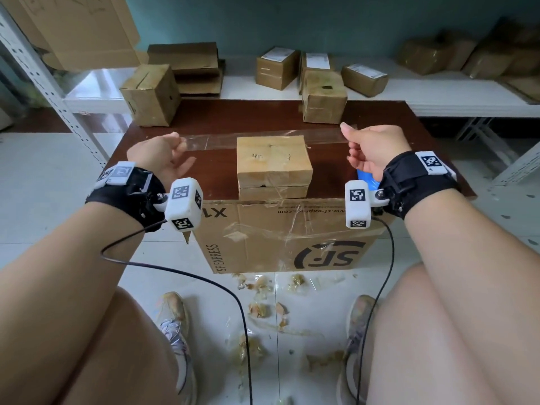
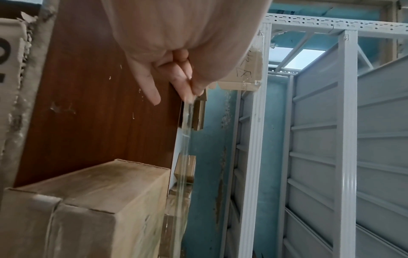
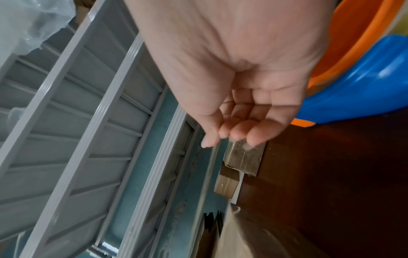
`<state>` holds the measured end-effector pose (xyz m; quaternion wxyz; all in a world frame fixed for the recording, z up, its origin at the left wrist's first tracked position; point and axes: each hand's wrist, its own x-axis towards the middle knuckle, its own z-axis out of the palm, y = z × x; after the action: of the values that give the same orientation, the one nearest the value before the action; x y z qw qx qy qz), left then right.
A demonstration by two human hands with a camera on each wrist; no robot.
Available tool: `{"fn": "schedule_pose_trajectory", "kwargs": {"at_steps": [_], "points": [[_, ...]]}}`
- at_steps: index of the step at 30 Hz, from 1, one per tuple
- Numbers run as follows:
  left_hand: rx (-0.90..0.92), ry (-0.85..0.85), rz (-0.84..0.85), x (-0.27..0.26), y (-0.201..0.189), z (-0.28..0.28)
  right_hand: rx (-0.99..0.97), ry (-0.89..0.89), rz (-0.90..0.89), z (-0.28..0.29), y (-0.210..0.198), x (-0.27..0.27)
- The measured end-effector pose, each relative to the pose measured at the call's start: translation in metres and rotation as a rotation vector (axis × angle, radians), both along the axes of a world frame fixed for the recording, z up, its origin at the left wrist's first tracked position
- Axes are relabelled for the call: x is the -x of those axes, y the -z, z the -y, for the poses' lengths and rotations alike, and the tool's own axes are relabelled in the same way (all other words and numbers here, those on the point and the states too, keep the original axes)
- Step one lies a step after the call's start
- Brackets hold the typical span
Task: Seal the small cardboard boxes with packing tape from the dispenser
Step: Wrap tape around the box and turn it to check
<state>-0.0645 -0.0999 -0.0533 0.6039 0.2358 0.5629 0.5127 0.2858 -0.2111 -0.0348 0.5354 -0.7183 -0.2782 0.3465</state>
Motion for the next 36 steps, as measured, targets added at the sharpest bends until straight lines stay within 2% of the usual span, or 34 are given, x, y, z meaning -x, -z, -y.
{"fn": "schedule_pose_trajectory", "kwargs": {"at_steps": [8,17,29,36], "points": [[0.111,-0.027,-0.052,-0.008,0.003,0.008,0.063,0.034,0.034,-0.003,0.007,0.004],[0.120,0.014,-0.038,-0.004,0.007,0.006,0.087,0.038,0.037,-0.003,0.007,0.002],[0.175,-0.012,-0.090,-0.013,0.013,0.006,0.093,0.041,0.025,-0.002,0.012,0.002],[0.207,0.048,-0.058,-0.009,0.025,0.000,0.221,0.062,0.000,-0.012,0.024,0.009]]}}
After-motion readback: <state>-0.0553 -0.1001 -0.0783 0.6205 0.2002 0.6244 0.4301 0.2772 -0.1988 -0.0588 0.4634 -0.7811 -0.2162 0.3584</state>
